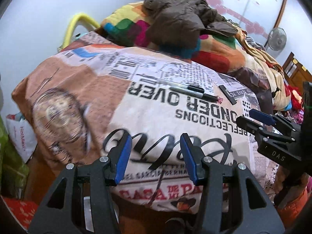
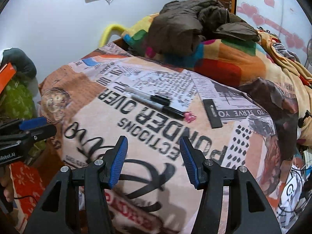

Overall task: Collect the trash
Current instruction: 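Move both open tools back over the markers on the bed, then grasp a black marker with the right tool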

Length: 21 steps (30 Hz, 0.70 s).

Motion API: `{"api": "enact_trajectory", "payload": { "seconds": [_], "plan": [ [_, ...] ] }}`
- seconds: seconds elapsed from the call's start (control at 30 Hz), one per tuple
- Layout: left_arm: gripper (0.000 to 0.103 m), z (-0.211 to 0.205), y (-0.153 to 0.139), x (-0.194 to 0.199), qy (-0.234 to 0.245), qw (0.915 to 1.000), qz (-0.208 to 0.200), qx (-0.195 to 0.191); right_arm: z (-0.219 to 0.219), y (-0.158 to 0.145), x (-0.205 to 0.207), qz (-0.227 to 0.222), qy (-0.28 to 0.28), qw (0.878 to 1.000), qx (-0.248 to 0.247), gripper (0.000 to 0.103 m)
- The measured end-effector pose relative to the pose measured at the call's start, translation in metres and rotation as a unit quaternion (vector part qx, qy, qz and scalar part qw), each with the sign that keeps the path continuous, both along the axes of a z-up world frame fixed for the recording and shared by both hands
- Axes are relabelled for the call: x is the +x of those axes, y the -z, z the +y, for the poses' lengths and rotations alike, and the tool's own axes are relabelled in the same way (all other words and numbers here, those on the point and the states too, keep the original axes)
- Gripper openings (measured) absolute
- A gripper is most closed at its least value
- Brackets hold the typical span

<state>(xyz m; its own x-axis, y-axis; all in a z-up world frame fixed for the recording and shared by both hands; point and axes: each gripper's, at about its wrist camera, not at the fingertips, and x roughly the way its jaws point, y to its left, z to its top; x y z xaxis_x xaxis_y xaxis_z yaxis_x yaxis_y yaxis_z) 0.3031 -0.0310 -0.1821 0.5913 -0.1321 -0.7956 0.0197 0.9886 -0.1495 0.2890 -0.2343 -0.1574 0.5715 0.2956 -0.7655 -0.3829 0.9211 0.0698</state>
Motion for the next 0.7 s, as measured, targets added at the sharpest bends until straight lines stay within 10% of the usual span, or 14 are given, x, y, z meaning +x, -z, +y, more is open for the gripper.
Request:
{"api": "enact_trajectory", "payload": {
  "seconds": [0.57, 0.7],
  "plan": [
    [0.051, -0.011, 0.052, 0.054, 0.003, 0.9991, 0.03, -0.03, 0.006, 0.052, 0.095, 0.041, -0.047, 0.998, 0.004, 0.051],
    [0.051, -0.001, 0.063, 0.056, -0.007, 0.9986, 0.038, -0.037, 0.01, 0.056, 0.099, 0.045, -0.055, 0.997, 0.01, 0.038]
  ]
}}
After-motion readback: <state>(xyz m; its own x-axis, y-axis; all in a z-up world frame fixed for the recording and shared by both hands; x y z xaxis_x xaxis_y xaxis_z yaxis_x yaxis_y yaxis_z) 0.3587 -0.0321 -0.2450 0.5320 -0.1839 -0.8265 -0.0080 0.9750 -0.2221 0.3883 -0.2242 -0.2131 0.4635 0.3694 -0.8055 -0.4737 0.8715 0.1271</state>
